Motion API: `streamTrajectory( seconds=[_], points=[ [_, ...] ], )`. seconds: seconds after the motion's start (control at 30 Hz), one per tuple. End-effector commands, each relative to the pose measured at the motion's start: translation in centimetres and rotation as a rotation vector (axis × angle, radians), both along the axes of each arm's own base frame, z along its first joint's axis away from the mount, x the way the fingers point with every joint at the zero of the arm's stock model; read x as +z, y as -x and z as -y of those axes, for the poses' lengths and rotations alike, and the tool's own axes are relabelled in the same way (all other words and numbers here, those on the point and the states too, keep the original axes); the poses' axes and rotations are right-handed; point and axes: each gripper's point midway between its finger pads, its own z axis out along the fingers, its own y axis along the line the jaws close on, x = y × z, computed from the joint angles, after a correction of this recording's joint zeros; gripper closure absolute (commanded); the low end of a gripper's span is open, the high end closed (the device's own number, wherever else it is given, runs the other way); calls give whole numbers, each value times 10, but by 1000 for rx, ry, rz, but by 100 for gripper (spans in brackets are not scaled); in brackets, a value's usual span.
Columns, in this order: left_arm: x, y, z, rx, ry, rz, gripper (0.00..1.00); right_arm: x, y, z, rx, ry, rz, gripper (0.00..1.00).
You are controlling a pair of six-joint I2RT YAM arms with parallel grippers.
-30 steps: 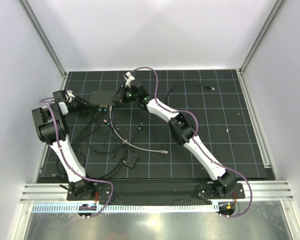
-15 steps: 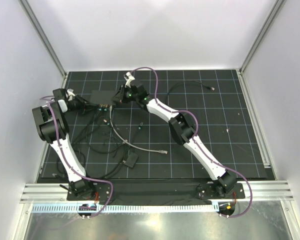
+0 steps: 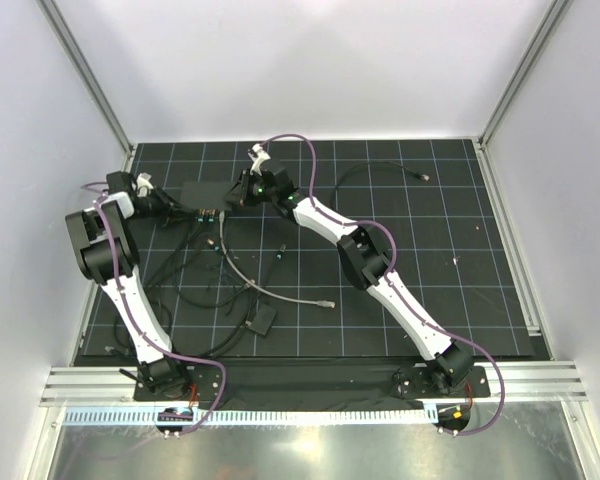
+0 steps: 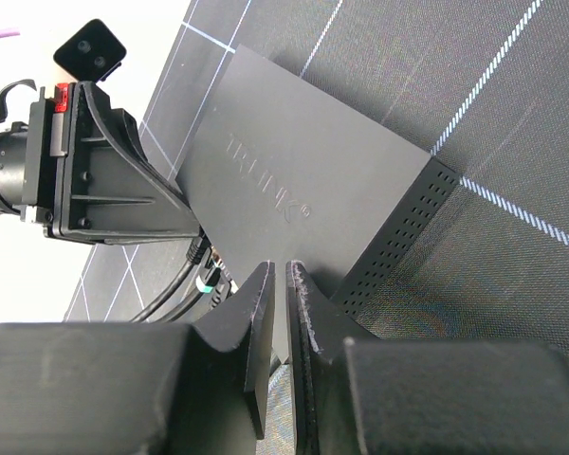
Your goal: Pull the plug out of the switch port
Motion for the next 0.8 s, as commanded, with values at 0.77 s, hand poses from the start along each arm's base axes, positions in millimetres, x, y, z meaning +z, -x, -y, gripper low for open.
streamTrajectory(
  seconds=[0.77],
  points=[
    [-30,69,-11,-86,-285,-220,100,16,-4,-3,-14,-24,29,83]
  ],
)
